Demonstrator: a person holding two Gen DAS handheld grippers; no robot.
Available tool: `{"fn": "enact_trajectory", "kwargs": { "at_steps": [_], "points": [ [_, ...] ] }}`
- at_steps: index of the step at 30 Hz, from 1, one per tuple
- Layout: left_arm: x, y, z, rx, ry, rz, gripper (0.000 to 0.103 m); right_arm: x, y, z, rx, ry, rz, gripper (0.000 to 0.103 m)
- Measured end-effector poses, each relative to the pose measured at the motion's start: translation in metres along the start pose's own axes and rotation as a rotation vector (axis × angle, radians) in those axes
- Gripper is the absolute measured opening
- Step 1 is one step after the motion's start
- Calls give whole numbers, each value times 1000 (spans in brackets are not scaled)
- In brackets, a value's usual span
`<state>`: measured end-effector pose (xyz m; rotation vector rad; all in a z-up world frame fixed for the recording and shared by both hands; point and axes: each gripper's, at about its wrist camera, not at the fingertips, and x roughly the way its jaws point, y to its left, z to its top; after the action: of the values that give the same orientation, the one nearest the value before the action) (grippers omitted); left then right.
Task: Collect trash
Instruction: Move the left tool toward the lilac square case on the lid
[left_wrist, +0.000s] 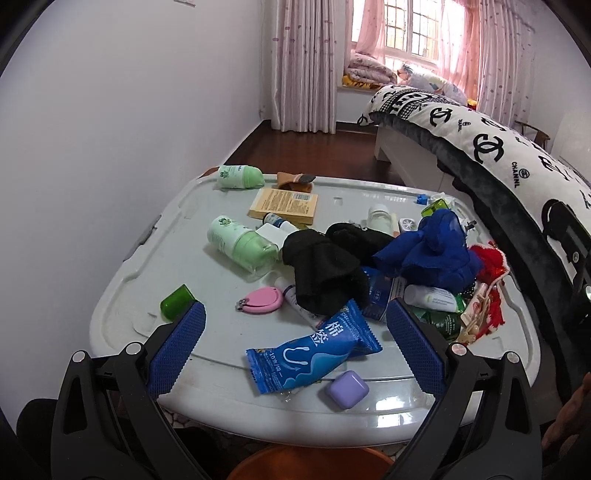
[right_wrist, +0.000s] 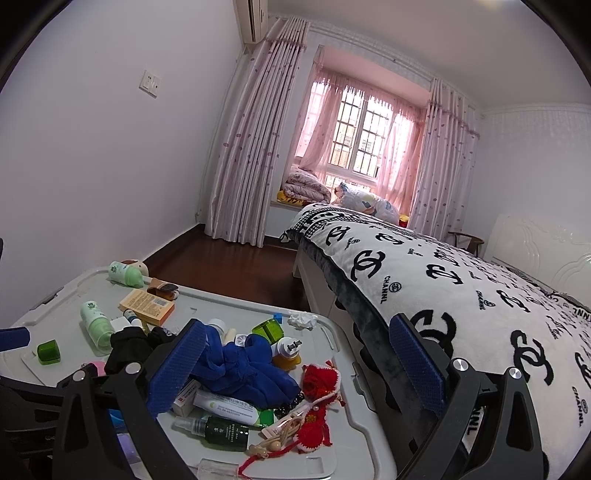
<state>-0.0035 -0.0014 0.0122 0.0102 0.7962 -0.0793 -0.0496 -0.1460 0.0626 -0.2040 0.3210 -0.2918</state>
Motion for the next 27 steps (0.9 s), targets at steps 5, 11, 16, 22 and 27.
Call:
{"fn": "enact_trajectory", "kwargs": {
  "at_steps": [5, 11, 16, 22, 27],
  "points": [
    [3, 6, -2, -35, 17, 23, 96, 1, 0, 1, 2, 0, 2, 98],
    [8, 9, -3, -46, 54, 42, 96, 0, 0, 2, 0, -3, -1, 98],
    [8, 7, -4, -36, 34, 35, 96, 1, 1, 2, 1, -2, 0, 98],
    [9, 10, -4, -42, 36, 35, 96, 1, -2, -1, 2, -4, 1, 98],
    [10, 10, -4, -34, 40, 41, 96, 3, -3, -3, 2, -6, -2, 98]
  ]
}}
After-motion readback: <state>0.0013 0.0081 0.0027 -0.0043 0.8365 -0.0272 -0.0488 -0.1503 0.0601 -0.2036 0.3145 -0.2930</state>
